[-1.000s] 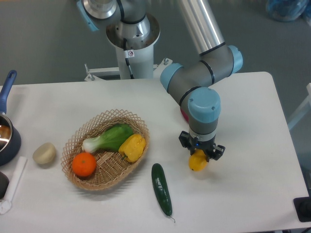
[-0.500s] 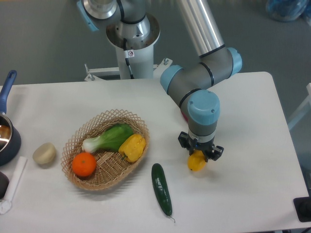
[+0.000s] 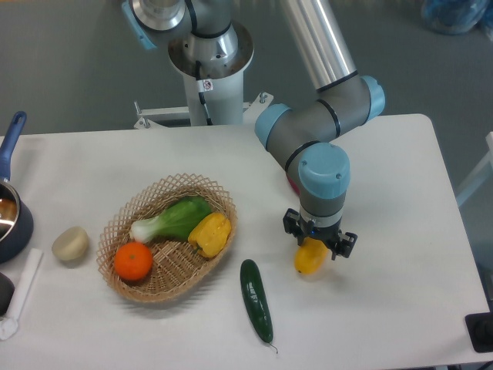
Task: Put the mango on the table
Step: 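Set the yellow mango down on the table beside the cucumber, then open the gripper and lift it away from the mango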
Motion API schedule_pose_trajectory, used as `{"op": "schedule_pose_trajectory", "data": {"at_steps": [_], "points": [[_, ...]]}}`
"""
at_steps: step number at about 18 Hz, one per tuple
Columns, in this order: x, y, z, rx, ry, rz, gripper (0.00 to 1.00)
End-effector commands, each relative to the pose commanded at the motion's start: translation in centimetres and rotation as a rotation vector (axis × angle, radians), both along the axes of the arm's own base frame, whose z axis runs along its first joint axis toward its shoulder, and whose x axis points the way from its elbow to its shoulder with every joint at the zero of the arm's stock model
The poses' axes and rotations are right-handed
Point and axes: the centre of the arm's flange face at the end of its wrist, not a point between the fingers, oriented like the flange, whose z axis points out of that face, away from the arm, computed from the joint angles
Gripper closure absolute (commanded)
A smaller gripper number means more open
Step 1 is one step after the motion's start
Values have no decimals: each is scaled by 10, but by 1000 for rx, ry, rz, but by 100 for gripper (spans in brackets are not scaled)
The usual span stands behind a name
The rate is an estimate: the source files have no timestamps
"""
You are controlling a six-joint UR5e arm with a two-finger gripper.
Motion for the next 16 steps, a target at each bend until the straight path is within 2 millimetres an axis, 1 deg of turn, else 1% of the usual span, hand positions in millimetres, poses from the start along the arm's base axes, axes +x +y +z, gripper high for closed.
{"op": "schedule_pose_trajectory", "data": {"at_steps": [1,2,7,9,10,12,14,16], "points": [[-1,0,3,3,5,0,0],[-1,1,12,12,18,-3,0],[-10,3,80,83,116,-1,0],[-19,5,113,107,168,-12,0],[-26,2,128,114,188,-19,0],[-37,-6,148,114,205,-24,0],[-43,-22,173,105,209,-30,0],[-46,-41,194,69,194,-97,0]]}}
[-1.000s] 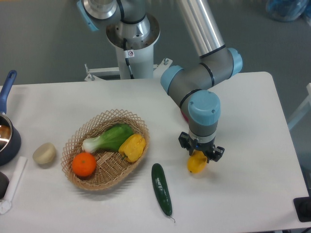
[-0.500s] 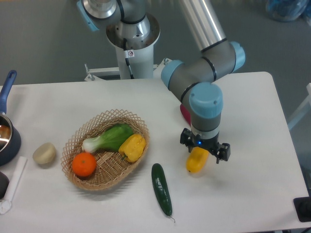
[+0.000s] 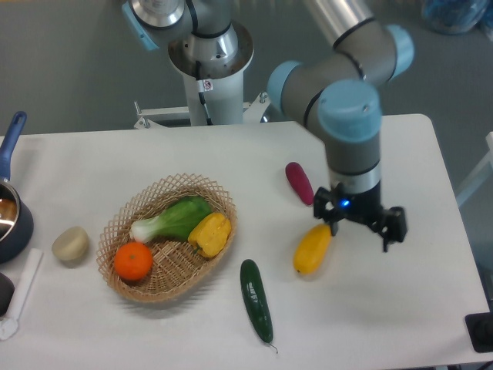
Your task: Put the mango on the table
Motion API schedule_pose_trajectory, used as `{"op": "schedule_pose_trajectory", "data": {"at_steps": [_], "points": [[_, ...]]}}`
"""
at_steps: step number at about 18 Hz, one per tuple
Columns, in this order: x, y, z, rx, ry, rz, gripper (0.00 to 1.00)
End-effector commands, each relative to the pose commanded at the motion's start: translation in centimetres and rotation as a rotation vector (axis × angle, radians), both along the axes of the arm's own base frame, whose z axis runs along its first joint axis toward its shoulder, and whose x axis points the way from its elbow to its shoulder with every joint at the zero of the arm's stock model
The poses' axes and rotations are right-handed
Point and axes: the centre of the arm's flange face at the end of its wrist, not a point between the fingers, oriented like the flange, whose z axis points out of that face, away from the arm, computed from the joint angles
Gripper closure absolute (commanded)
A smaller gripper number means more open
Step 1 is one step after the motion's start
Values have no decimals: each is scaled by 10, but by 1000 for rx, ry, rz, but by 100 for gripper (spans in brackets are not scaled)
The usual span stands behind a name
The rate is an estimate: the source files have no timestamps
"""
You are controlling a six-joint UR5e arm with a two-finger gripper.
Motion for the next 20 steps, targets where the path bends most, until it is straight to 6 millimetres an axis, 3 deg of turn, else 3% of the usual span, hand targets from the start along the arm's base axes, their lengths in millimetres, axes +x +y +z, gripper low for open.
{"op": "schedule_pose_trajectory", "data": {"at_steps": [3,8,13,15,20], "points": [[-1,-33,23,-49,-4,-87,0],[-3,-76,44,-14,-41,-89,0],[-11,-141,62,-7,-38,-229,0],[-14,-153,65,30,-46,-223,0],[-15,-154,67,54,-44,-219,0]]}}
